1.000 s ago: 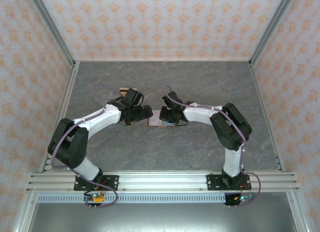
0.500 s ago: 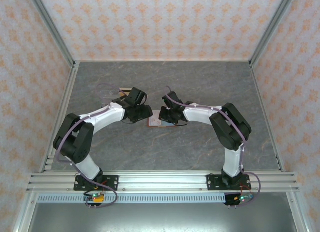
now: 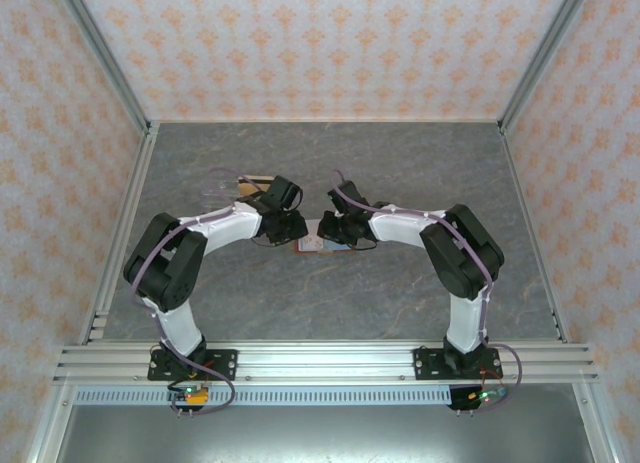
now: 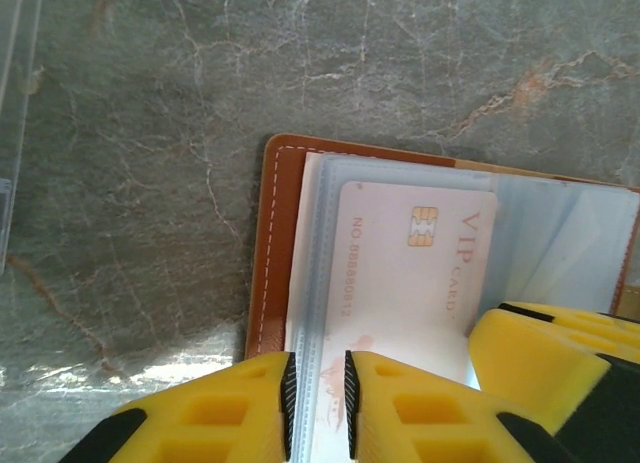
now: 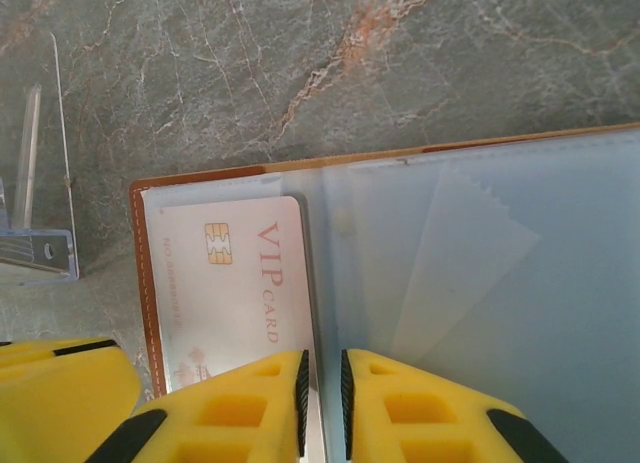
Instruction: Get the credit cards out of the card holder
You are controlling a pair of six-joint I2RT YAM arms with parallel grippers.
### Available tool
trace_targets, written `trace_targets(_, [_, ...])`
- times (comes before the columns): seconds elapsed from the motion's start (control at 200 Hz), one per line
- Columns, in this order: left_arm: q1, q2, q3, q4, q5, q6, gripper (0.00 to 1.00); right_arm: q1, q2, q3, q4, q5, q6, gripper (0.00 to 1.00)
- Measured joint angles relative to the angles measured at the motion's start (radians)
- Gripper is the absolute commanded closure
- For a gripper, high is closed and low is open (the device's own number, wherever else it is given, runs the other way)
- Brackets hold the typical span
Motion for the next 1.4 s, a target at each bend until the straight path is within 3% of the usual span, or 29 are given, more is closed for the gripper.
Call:
trace_targets(0.405, [0.000, 0.019, 0.001, 0.017, 0.018, 0.000, 0.85, -0.004, 0.000, -0.018, 0.033, -0.022, 0.008, 0.80])
trace_targets(0.741, [0.000, 0.028, 0.001, 0.024, 0.023, 0.000, 0.80, -0.004, 0.000, -0.020, 0.037, -0.023, 0.011, 0.80])
trace_targets(1.011, [0.000, 0.041, 0.001, 0.031, 0.027, -0.001, 0.83, -0.008, 0.000, -0.024, 0.046, -0.035, 0.016, 0.80])
trace_targets(1.401, [0.000, 0.053, 0.001, 0.061, 0.057, -0.003, 0.87, -0.066, 0.000, -0.095, 0.191, -0.168, 0.067, 0.81])
